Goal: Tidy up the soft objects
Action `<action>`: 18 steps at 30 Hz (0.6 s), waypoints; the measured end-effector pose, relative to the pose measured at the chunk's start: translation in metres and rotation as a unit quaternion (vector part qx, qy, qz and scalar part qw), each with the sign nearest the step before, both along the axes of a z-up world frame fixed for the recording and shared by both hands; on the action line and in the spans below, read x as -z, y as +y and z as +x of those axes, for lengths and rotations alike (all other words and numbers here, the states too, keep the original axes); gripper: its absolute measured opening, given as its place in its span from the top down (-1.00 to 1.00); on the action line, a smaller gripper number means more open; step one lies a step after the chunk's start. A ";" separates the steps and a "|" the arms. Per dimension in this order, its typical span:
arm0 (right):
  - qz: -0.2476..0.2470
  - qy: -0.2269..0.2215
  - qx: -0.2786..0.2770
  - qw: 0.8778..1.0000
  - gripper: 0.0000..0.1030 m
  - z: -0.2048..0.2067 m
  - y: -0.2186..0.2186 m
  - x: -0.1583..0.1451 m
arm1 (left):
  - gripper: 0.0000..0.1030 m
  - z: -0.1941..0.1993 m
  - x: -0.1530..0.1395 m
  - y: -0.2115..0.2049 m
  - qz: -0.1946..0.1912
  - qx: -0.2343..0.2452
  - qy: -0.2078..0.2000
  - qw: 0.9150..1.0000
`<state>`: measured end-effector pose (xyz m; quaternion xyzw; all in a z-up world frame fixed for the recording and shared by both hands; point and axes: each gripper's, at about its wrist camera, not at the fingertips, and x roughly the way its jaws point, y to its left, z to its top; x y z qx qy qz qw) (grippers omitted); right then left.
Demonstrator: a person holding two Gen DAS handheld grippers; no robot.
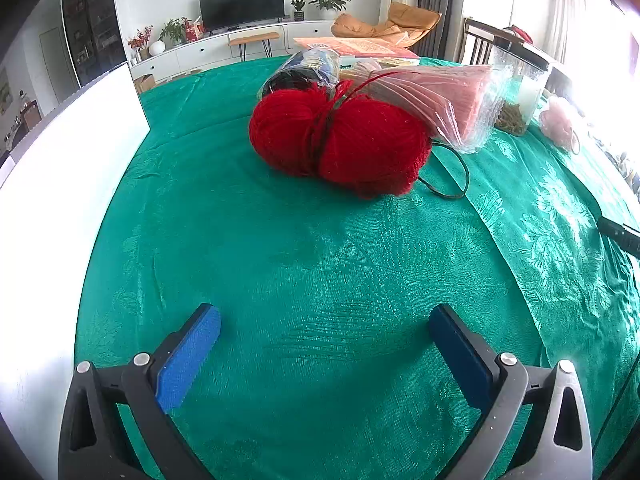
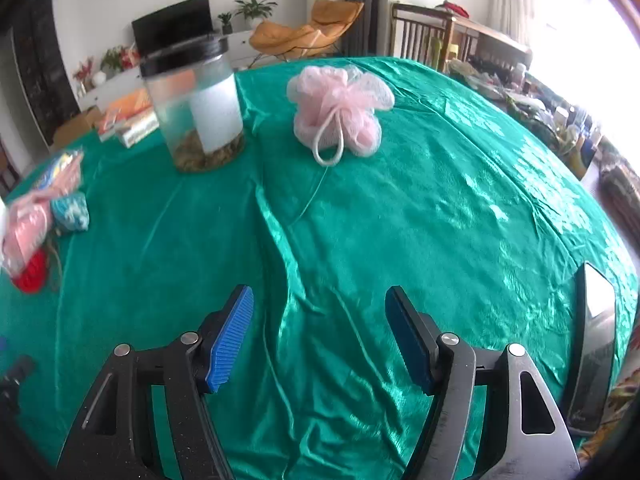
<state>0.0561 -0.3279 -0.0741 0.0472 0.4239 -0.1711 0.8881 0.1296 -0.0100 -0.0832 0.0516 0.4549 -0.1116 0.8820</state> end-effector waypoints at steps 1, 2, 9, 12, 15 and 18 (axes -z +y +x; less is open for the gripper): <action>-0.005 0.003 -0.002 1.000 -0.39 -0.003 0.003 0.004 | -1.00 0.000 0.000 0.000 0.000 0.000 0.000 1.000; -0.005 0.008 -0.006 1.000 -0.39 -0.003 0.003 0.005 | -1.00 0.000 0.000 0.000 0.000 0.000 0.000 1.000; 0.029 -0.003 0.012 1.000 -0.54 -0.009 -0.017 0.011 | -1.00 0.000 -0.001 0.000 0.000 -0.001 0.000 1.000; 0.024 0.001 0.010 1.000 -0.59 -0.008 -0.013 0.011 | -1.00 0.000 -0.001 0.000 0.000 -0.001 0.000 1.000; 0.028 0.000 0.008 1.000 -0.62 -0.008 -0.013 0.012 | -1.00 0.000 -0.001 0.000 0.000 -0.001 0.000 1.000; 0.029 0.001 0.006 1.000 -0.66 -0.008 -0.012 0.012 | -1.00 0.000 -0.001 0.001 0.000 -0.001 0.000 1.000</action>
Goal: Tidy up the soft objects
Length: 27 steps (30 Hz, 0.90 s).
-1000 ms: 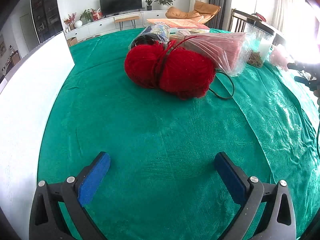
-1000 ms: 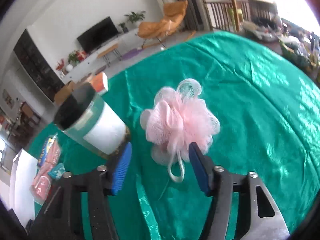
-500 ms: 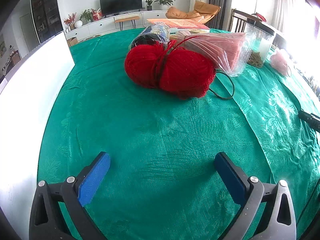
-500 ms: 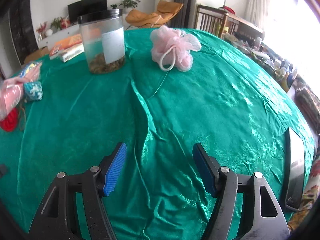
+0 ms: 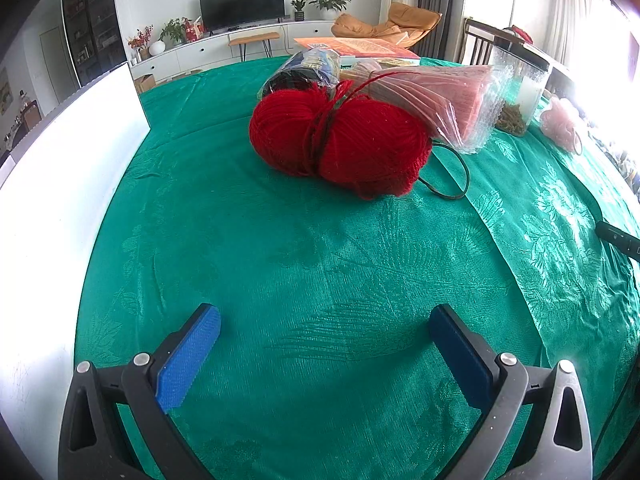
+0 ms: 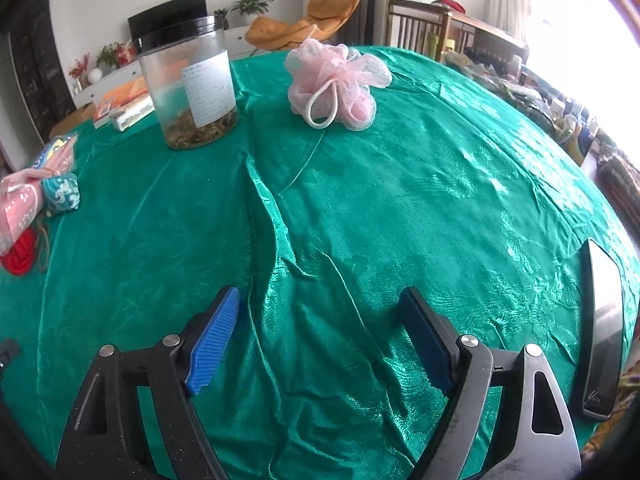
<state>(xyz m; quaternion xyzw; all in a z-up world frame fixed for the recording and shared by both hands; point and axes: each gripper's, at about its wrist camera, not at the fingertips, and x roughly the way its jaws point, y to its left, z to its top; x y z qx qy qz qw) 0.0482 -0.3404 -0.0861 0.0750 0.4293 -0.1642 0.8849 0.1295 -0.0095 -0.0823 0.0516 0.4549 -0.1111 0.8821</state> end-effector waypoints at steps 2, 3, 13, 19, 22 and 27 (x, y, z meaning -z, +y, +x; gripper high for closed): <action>0.000 0.000 -0.001 1.000 -0.67 0.001 0.001 0.000 | -1.00 0.000 0.000 0.000 0.000 0.000 0.000 1.000; 0.000 0.001 -0.001 1.000 -0.67 0.001 0.001 0.000 | -1.00 0.000 0.000 0.000 0.000 0.000 0.000 1.000; 0.000 0.001 -0.001 1.000 -0.69 0.001 0.001 0.000 | -1.00 0.000 0.000 0.000 0.000 0.000 0.000 1.000; 0.000 0.001 -0.001 1.000 -0.69 0.001 0.001 0.000 | -1.00 0.000 0.000 0.000 0.000 0.000 0.000 1.000; 0.000 0.001 -0.001 1.000 -0.69 0.001 0.001 0.000 | -1.00 0.000 0.000 0.000 0.000 0.000 0.000 1.000; 0.000 0.001 -0.001 1.000 -0.69 0.001 0.001 0.000 | -1.00 0.000 0.000 0.000 0.000 0.000 0.000 1.000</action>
